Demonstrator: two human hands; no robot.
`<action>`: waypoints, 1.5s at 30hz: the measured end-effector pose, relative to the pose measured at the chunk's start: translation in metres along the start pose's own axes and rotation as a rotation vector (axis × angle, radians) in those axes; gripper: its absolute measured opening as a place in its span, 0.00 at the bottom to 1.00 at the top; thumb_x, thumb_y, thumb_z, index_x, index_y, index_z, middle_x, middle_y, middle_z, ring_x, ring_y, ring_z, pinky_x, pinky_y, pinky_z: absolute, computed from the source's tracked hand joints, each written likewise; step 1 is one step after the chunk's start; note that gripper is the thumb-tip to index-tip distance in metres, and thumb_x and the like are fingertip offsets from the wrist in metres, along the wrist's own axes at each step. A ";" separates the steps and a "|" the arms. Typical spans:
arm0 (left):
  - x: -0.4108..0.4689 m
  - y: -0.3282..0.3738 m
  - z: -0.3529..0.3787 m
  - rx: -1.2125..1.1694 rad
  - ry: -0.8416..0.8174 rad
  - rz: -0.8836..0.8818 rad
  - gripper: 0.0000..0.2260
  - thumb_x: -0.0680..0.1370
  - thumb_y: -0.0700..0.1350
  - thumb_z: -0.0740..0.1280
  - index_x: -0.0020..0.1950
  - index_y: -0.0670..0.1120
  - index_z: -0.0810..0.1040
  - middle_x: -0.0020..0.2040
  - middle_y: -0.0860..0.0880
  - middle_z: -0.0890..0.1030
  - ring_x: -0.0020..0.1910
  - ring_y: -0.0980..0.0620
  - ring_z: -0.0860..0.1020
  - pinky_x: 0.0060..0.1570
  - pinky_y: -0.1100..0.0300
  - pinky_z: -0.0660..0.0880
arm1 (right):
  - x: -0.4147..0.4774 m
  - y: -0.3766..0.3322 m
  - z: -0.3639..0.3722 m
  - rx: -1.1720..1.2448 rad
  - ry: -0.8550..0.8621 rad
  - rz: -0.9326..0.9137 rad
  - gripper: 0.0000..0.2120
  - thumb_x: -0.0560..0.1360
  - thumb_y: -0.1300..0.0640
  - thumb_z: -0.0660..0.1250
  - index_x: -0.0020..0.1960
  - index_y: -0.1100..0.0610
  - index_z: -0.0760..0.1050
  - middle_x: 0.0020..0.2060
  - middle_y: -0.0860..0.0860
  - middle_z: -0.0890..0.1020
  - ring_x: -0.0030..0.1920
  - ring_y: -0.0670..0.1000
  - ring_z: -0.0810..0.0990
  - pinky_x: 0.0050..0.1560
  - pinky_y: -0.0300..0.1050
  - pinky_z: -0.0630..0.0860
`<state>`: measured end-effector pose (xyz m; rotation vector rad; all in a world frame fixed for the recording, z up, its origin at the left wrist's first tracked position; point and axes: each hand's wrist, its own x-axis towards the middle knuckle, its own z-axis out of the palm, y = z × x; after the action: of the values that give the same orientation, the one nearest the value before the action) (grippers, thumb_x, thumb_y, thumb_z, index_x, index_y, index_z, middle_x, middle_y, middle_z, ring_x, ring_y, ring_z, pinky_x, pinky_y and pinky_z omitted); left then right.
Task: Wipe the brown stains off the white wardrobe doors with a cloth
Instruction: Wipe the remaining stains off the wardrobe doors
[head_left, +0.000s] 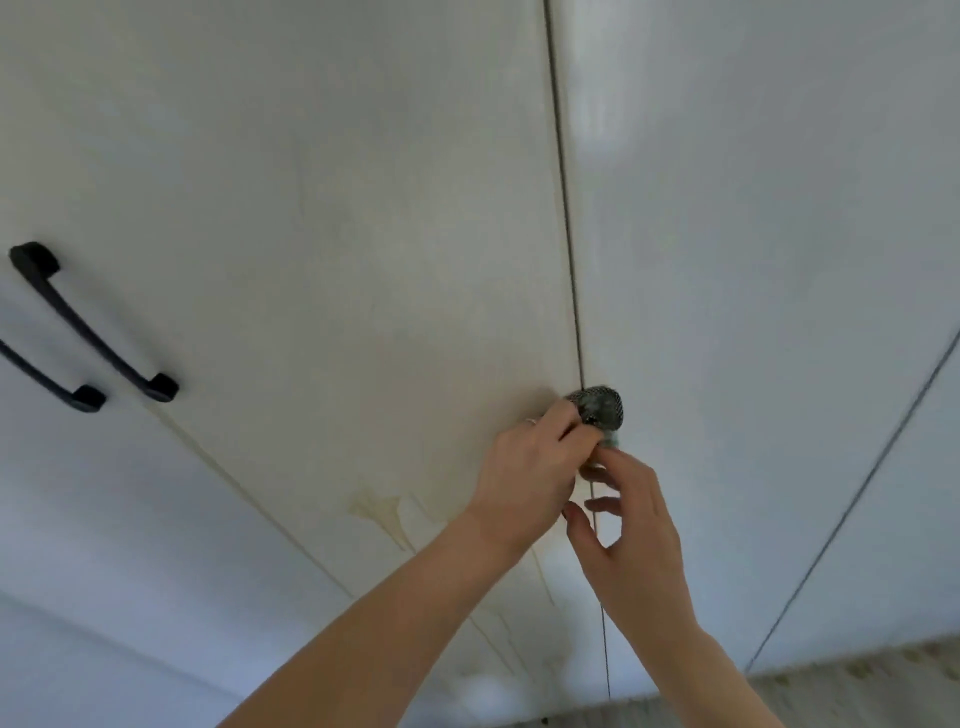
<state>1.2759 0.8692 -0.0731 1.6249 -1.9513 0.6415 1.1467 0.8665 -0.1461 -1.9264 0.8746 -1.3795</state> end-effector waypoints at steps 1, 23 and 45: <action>0.004 -0.005 -0.014 0.004 0.046 -0.038 0.08 0.74 0.38 0.67 0.47 0.48 0.83 0.45 0.51 0.79 0.29 0.48 0.75 0.23 0.56 0.73 | 0.010 -0.009 0.006 0.024 0.015 -0.078 0.29 0.74 0.62 0.72 0.72 0.51 0.68 0.66 0.44 0.72 0.61 0.45 0.77 0.54 0.34 0.77; -0.073 -0.068 -0.093 -0.209 -0.041 -0.368 0.23 0.77 0.43 0.66 0.72 0.55 0.71 0.63 0.58 0.77 0.52 0.58 0.79 0.52 0.59 0.79 | 0.039 -0.065 0.104 -0.122 0.087 -0.241 0.26 0.67 0.61 0.77 0.63 0.56 0.72 0.58 0.50 0.70 0.50 0.49 0.78 0.43 0.42 0.81; -0.189 -0.138 -0.113 0.327 -0.185 -0.731 0.38 0.74 0.29 0.57 0.80 0.33 0.41 0.80 0.34 0.40 0.80 0.37 0.45 0.74 0.43 0.63 | 0.006 0.022 0.050 -0.559 -0.143 -0.052 0.09 0.74 0.68 0.64 0.52 0.58 0.74 0.53 0.46 0.67 0.49 0.52 0.72 0.47 0.51 0.80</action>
<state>1.4498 1.0586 -0.1074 2.4771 -1.2353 0.5300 1.1925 0.8535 -0.1733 -2.4391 1.2407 -1.0774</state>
